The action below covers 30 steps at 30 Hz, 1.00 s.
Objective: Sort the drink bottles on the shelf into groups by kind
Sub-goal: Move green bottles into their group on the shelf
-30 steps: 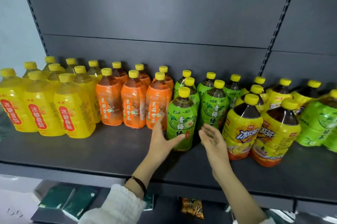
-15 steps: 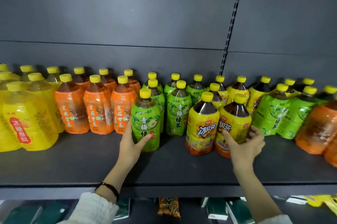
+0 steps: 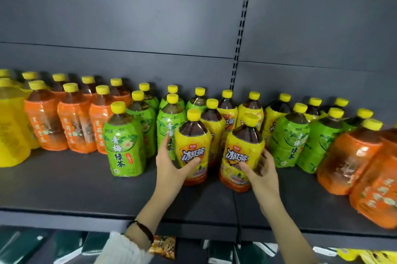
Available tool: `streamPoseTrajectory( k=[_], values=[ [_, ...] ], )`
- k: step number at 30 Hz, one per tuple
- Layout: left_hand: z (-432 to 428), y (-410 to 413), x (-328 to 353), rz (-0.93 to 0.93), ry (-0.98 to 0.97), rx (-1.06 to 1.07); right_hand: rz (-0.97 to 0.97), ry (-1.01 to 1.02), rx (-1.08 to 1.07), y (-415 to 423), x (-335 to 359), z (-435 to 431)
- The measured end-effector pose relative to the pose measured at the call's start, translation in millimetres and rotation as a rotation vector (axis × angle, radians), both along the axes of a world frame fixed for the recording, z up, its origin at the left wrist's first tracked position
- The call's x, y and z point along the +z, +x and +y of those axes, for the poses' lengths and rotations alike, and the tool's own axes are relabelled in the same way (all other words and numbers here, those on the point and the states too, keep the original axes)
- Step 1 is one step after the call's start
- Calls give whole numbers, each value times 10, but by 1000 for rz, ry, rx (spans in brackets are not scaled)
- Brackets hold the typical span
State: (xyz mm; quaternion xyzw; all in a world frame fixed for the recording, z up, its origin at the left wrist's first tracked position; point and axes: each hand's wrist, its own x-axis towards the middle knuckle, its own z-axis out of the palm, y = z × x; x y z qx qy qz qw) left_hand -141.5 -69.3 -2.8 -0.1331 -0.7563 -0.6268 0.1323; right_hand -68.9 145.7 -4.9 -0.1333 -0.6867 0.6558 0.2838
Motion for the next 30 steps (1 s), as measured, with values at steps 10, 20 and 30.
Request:
streamPoseTrajectory(
  k=[10,20,30],
  values=[
    [186,13,-41,-61,63,66,-124,211,87,-138,62,656],
    [290,80,-95,-90,120,80,-116,332,-29,-588,100,897],
    [318,42,-60,-129,113,49,-40,252,-247,-429,63,620]
  ],
)
